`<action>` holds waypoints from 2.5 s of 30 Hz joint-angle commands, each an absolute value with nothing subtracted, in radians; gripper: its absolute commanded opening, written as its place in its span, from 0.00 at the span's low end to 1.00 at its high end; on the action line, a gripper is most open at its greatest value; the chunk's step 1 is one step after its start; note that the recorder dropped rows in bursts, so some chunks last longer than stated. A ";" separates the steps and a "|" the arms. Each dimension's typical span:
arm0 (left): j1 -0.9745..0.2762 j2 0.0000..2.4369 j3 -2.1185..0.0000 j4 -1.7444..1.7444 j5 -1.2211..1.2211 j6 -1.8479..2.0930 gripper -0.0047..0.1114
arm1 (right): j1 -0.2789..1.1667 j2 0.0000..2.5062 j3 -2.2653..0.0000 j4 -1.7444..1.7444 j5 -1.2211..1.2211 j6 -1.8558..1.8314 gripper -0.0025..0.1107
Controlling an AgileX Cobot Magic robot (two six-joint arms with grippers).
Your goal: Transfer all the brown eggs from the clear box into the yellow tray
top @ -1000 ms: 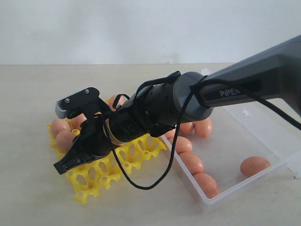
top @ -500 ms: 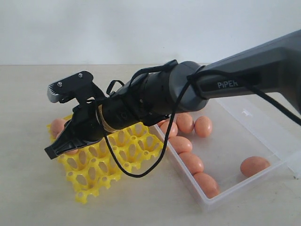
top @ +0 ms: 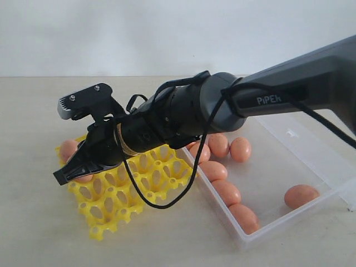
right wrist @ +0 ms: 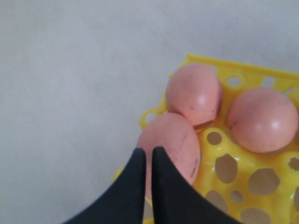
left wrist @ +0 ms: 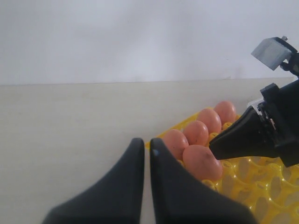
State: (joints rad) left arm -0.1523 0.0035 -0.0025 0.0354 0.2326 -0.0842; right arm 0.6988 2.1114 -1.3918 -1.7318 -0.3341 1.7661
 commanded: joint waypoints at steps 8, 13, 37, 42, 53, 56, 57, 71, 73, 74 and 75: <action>-0.150 0.000 0.000 0.034 0.226 -0.086 0.08 | 0.697 2.107 -1.321 -1.744 -0.315 1.770 0.02; -0.150 0.000 0.000 0.034 0.226 -0.086 0.08 | 0.697 2.107 -1.299 -1.744 -0.286 1.770 0.02; -0.150 0.000 0.000 0.034 0.226 -0.086 0.08 | 0.699 2.107 -1.299 -1.609 -0.307 1.686 0.02; -0.150 0.000 0.000 0.034 0.226 -0.086 0.08 | 0.699 2.107 -1.299 -1.601 -0.304 1.665 0.02; -0.150 0.000 0.000 0.034 0.226 -0.086 0.08 | 0.699 2.107 -1.299 -1.549 -0.277 1.665 0.02; -0.150 0.000 0.000 0.034 0.226 -0.086 0.08 | 0.699 2.107 -1.299 -1.544 -0.282 1.665 0.02; -0.150 0.000 0.000 0.034 0.226 -0.086 0.08 | 0.699 2.107 -1.299 -1.536 -0.282 1.665 0.02; -0.150 0.000 0.000 0.034 0.226 -0.086 0.08 | 0.699 2.100 -1.305 -1.492 -0.313 1.672 0.02; -0.150 0.000 0.000 0.034 0.226 -0.086 0.08 | 0.699 2.030 -1.305 -1.503 -0.223 1.658 0.02; -0.150 0.000 0.000 0.034 0.226 -0.086 0.08 | 0.697 1.986 -1.305 -1.516 -0.146 1.653 0.02; -0.150 0.000 0.000 0.034 0.226 -0.086 0.08 | 0.697 1.935 -1.305 -1.535 -0.057 1.636 0.02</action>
State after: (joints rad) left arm -0.1523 0.0035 -0.0025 0.0354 0.2326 -0.0842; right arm 0.6988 2.0243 -1.3052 -1.5110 -0.1979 1.6639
